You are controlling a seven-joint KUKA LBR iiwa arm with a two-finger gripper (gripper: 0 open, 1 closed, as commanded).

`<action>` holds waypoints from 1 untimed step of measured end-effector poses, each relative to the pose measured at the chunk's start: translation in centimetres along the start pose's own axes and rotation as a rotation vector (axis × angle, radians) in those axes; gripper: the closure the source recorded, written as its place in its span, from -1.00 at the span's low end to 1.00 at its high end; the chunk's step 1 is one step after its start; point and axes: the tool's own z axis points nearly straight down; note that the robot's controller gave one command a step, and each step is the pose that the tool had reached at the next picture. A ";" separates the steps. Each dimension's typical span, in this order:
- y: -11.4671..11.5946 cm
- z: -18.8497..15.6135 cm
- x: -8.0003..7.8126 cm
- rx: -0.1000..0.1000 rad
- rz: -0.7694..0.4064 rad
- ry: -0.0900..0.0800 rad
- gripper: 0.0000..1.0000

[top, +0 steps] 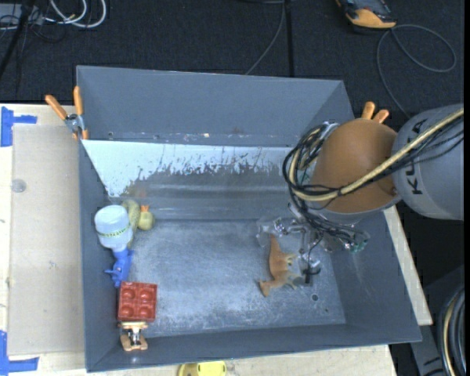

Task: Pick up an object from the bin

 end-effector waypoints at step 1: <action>-2.8 -1.4 0.2 0.002 0.398 -0.003 1.00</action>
Offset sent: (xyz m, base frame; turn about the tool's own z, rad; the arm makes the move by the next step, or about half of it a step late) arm 0.0000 0.0000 0.0000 0.0000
